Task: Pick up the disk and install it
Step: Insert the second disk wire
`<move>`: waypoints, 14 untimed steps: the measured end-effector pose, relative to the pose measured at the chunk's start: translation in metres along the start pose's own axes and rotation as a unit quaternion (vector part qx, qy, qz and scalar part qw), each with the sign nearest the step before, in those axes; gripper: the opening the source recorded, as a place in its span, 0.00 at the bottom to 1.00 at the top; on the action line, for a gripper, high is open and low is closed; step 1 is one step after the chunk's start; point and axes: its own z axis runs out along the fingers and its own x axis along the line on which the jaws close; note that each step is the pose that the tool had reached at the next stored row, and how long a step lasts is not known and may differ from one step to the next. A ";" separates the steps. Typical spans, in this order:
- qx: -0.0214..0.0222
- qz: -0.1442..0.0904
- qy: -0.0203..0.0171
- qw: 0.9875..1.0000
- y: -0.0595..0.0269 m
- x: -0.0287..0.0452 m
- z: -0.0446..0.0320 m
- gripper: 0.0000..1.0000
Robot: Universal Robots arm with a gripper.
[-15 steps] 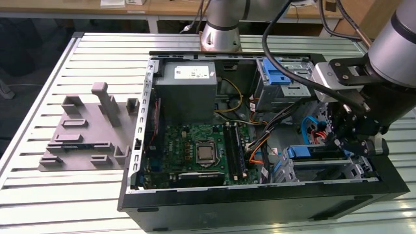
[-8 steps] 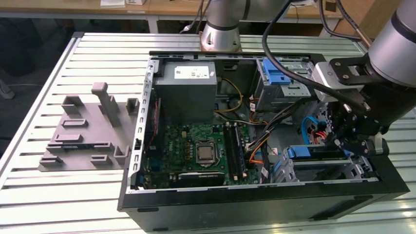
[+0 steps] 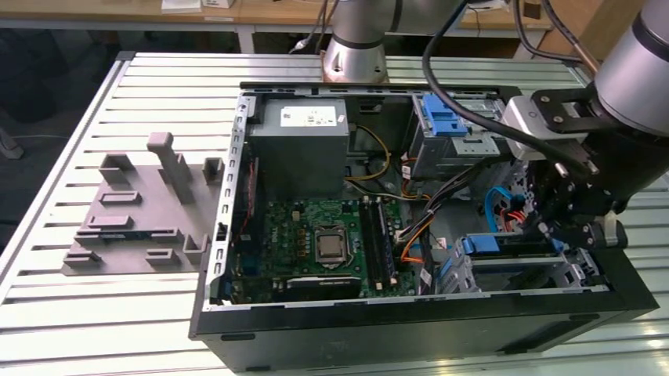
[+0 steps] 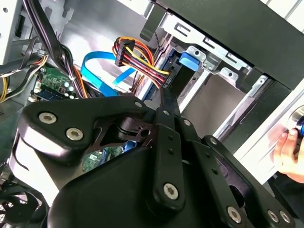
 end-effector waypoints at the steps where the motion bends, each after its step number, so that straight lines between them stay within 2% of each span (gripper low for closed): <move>1: 0.000 0.000 0.000 1.000 0.0000 -0.0001 -0.0008 0.11; 6: -0.002 0.000 0.002 1.000 -0.0003 -0.0009 -0.0039 0.11; 14: -0.005 0.000 0.002 1.000 -0.0006 -0.0014 -0.0086 0.11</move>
